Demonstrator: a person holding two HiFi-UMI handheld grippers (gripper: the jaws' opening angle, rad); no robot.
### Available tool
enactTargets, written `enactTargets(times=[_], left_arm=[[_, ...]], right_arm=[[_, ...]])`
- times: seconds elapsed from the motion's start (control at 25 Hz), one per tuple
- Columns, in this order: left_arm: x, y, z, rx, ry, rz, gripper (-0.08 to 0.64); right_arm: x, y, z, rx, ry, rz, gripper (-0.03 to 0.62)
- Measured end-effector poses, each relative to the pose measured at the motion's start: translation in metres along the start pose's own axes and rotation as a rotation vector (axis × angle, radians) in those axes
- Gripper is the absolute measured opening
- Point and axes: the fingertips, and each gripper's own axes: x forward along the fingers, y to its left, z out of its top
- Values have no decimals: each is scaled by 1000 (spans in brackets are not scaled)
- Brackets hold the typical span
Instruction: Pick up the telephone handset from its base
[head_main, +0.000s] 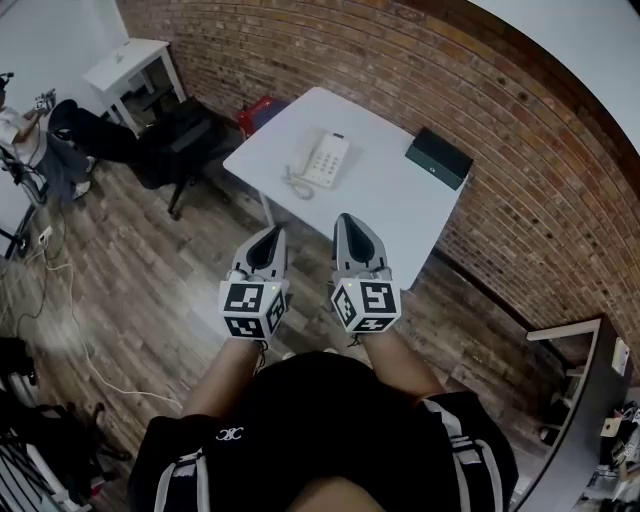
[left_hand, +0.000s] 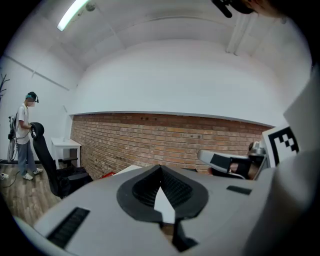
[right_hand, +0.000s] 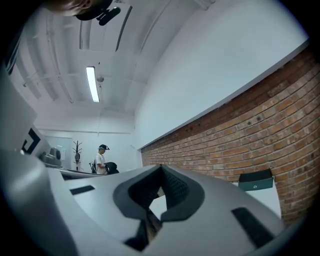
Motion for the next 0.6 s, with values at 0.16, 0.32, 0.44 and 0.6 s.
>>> enactTargets(times=[0.16, 0.32, 0.44, 0.6], left_arm=[[-8, 10, -2, -5, -4, -14, 2], [-21, 22, -7, -10, -8, -35, 2], [-26, 28, -11, -8, -10, -55, 2], [-29, 32, -14, -3, -6, -80, 2]], right_arm=[[0, 12, -3, 0, 6, -7, -2], [-3, 27, -5, -3, -2, -28, -2], [-6, 35, -8, 7, -13, -46, -2], [-9, 44, -12, 7, -7, -58, -2]])
